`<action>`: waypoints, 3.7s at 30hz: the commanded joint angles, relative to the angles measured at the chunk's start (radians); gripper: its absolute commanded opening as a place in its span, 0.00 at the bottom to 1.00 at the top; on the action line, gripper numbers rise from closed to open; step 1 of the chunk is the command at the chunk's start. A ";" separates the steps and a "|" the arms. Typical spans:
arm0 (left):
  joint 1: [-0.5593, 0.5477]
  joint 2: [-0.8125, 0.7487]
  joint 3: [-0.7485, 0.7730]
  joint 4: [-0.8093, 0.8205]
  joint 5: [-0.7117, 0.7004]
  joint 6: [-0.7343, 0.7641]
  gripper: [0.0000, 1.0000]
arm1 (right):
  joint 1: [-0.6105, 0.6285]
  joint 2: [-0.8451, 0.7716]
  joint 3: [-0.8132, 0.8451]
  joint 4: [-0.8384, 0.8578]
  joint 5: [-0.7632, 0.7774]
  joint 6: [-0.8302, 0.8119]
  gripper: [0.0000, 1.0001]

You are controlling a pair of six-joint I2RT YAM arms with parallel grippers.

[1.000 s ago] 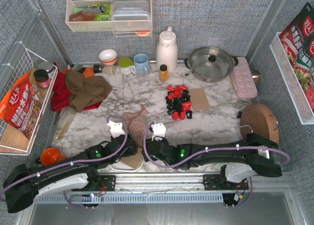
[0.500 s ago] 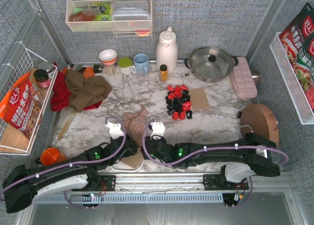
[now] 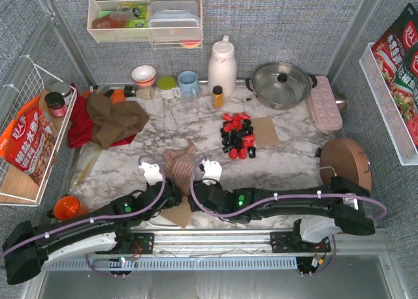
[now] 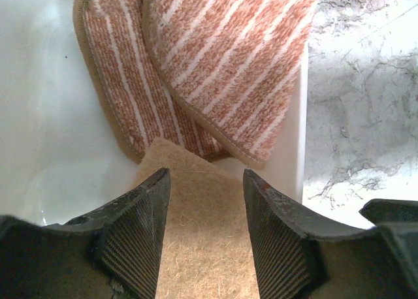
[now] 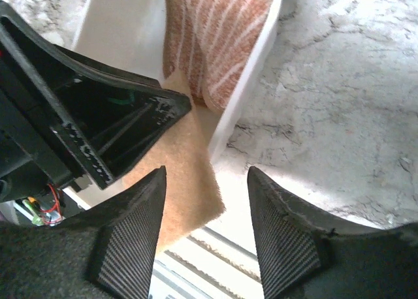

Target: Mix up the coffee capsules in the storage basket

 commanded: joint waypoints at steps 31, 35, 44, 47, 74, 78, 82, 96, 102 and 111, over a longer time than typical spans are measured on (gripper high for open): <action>-0.042 0.008 0.001 -0.018 -0.030 -0.015 0.52 | 0.042 0.041 0.002 0.052 -0.013 0.097 0.45; -0.042 -0.004 0.000 -0.021 -0.036 -0.014 0.52 | 0.042 0.047 0.014 0.053 -0.017 0.097 0.36; -0.043 -0.054 0.051 -0.130 -0.060 0.007 0.55 | 0.041 0.045 0.022 0.028 0.003 0.097 0.23; -0.048 -0.101 0.098 -0.186 -0.030 0.071 0.56 | 0.041 0.032 0.032 -0.021 0.032 0.089 0.24; -0.469 0.397 0.422 -0.434 -0.163 0.133 0.75 | 0.030 -0.308 -0.046 -0.389 0.323 -0.031 0.49; -0.473 0.400 0.405 -0.418 -0.183 0.134 0.70 | 0.030 -0.309 -0.052 -0.387 0.322 -0.028 0.49; -0.476 0.375 0.401 -0.396 -0.196 0.140 0.54 | 0.030 -0.312 -0.058 -0.387 0.322 -0.025 0.49; -0.477 0.259 0.420 -0.485 -0.308 0.051 0.00 | 0.028 -0.303 -0.055 -0.387 0.331 -0.024 0.49; -0.477 0.190 0.516 -0.563 -0.403 0.054 0.00 | 0.026 -0.309 -0.051 -0.392 0.339 -0.034 0.49; -0.418 0.016 0.684 -0.648 -0.612 0.162 0.00 | 0.018 -0.322 -0.057 -0.391 0.350 -0.048 0.49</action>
